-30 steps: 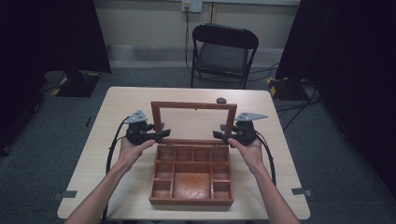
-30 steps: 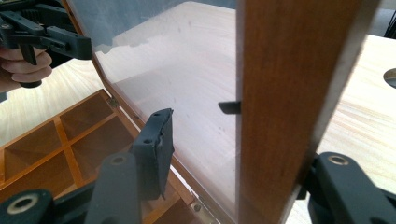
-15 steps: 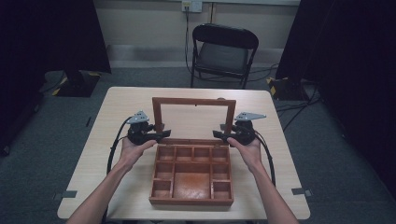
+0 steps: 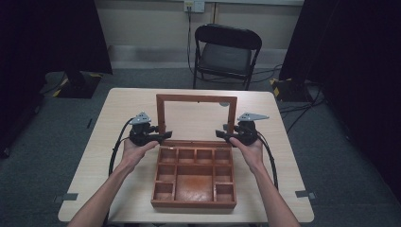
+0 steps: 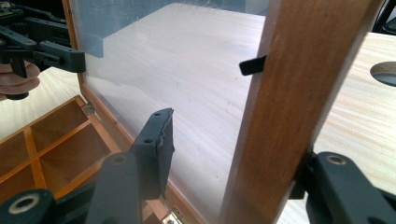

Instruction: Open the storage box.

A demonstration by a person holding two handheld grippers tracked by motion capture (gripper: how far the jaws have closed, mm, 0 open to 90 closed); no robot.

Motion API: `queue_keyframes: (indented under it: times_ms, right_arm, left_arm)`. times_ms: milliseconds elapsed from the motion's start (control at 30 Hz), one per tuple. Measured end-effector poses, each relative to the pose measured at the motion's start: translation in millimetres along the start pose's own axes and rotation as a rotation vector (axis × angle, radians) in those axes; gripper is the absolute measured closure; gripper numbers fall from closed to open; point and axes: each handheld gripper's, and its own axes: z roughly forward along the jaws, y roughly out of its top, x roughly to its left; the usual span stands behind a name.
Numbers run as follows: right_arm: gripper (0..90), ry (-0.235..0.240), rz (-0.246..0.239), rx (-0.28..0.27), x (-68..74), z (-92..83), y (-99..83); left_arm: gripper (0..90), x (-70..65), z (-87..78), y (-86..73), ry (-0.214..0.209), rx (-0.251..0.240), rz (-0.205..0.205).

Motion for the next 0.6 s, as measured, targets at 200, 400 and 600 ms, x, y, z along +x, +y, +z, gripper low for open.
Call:
queue_keyframes:
  times_ms: [200,400,600]
  right_arm:
    - [46.4,-0.006,0.023,-0.007,-3.8,3.8,-1.4]
    - [45.5,-0.002,0.033,-0.008,-6.4,5.6,-2.0]
    - [42.2,-0.009,0.045,-0.012,-9.1,8.6,-3.5]
  left_arm:
    - [52.9,3.6,2.9,-1.5,0.0,-0.003,-0.011]
    - [53.2,5.6,4.3,-1.8,0.0,0.003,-0.022]
    - [51.9,8.5,7.7,-3.0,-0.008,-0.004,-0.045]
